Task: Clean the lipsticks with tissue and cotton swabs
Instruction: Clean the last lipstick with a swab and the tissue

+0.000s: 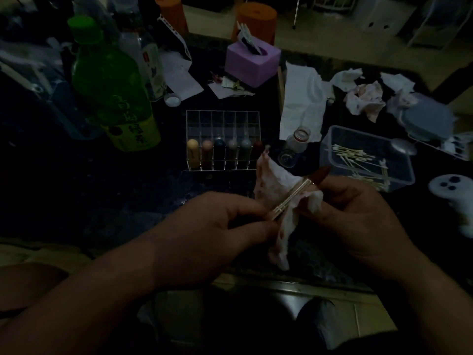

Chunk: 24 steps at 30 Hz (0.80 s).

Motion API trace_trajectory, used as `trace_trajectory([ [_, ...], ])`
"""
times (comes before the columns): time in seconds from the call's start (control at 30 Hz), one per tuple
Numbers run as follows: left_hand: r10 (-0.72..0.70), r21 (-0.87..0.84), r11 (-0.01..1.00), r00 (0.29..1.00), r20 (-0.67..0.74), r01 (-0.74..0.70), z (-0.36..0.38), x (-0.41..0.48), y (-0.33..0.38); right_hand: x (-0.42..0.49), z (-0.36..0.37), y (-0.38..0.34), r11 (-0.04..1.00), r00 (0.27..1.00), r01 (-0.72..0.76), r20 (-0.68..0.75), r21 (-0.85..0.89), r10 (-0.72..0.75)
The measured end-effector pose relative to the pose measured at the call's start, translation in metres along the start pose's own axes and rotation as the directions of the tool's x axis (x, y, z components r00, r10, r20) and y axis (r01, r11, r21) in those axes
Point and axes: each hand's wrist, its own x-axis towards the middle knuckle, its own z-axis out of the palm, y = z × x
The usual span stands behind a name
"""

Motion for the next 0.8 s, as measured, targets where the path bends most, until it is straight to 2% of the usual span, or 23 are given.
trace_trajectory([
  [0.1, 0.052, 0.087, 0.996, 0.976, -0.214, -0.034, 0.004, -0.001, 0.002, 0.0, 0.002, 0.002, 1.0, 1.0, -0.008, 0.004, -0.02, 0.008],
  [0.2, 0.054, 0.07, 0.997, 0.947, -0.318, -0.033, 0.014, -0.002, 0.004, 0.0, 0.004, 0.002, 1.0, 1.0, -0.009, -0.009, -0.026, 0.008],
  [0.33, 0.034, 0.063, 0.998, 0.937, -0.347, -0.013, 0.022, -0.001, 0.002, 0.0, 0.006, 0.002, 0.996, 1.0, 0.002, -0.013, -0.094, -0.003],
  [0.43, 0.04, 0.088, 0.996, 0.944, -0.329, -0.012, 0.016, 0.0, -0.002, 0.001, 0.004, 0.0, 0.992, 0.997, -0.018, -0.081, -0.122, 0.008],
  [0.7, 0.04, -0.115, 0.99, 0.947, -0.319, -0.081, -0.002, 0.002, 0.002, 0.002, -0.008, -0.016, 0.982, 0.991, 0.01, -0.131, -0.187, -0.035],
  [0.77, 0.0, -0.2, 0.977, 0.937, -0.35, -0.075, -0.005, 0.004, 0.001, -0.001, -0.021, -0.031, 0.957, 0.998, 0.003, -0.06, -0.29, -0.021],
  [0.8, -0.025, -0.256, 0.964, 0.931, -0.363, -0.074, -0.007, 0.005, -0.001, -0.004, -0.031, -0.038, 0.9, 1.0, 0.0, -0.01, -0.436, -0.005],
])
